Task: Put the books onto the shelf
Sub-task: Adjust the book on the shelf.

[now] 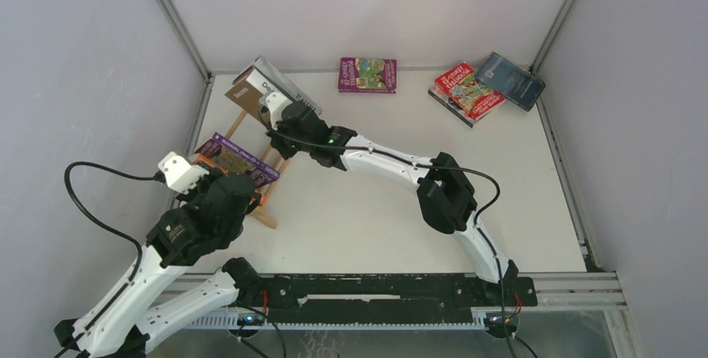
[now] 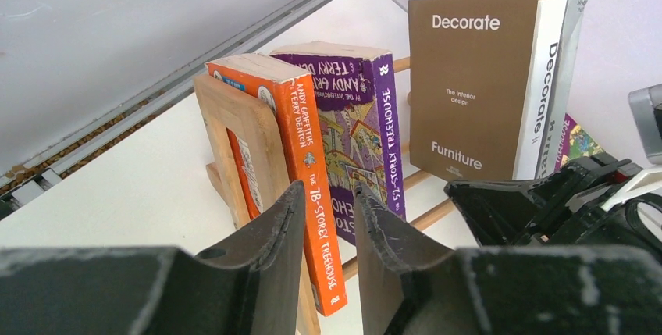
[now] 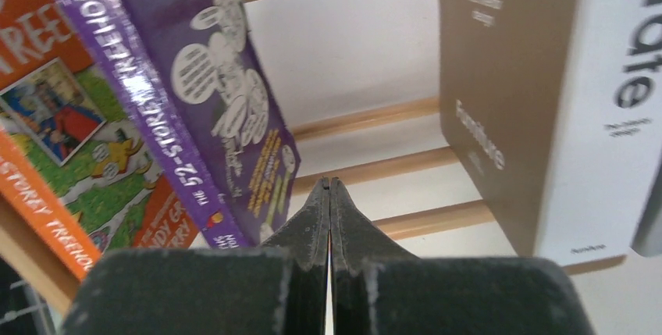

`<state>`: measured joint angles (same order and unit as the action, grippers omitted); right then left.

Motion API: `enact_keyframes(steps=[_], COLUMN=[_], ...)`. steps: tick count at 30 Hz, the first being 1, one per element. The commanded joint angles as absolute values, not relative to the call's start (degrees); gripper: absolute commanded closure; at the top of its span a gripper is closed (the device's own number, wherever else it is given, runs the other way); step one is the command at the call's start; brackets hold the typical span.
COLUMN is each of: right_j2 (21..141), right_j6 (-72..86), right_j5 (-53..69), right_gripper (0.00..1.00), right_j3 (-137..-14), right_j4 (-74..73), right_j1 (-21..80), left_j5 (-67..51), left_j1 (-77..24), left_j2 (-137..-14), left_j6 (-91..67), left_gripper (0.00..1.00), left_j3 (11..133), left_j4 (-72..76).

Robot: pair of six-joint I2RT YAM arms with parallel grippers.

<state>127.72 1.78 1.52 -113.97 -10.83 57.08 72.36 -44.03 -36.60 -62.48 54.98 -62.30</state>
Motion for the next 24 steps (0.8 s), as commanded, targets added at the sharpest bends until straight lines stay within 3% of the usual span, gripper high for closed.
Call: enact_keyframes(steps=[1,15,24], right_j2=[127.71,140.93,145.12], right_j6=[-1.89,-3.2,-1.95], right_j5=[7.21,18.32,27.84], right_gripper=[1.0,1.0,1.0], right_j3=[-117.72,-133.02,-136.27], right_j4=[-8.59,-13.44,-14.24], right_j1=[58.37,58.2,56.26], left_j5=[73.16,69.49,69.16], left_j1=[-44.21,-44.22,-44.28], left_j2=[-35.88,-31.42,-29.93], left_j6=[-62.26,-51.69,-47.81], left_gripper=[0.66,0.65,0.65], left_j3=[55.73,53.48,51.83], left_j4=[-62.71,-53.93,-50.76])
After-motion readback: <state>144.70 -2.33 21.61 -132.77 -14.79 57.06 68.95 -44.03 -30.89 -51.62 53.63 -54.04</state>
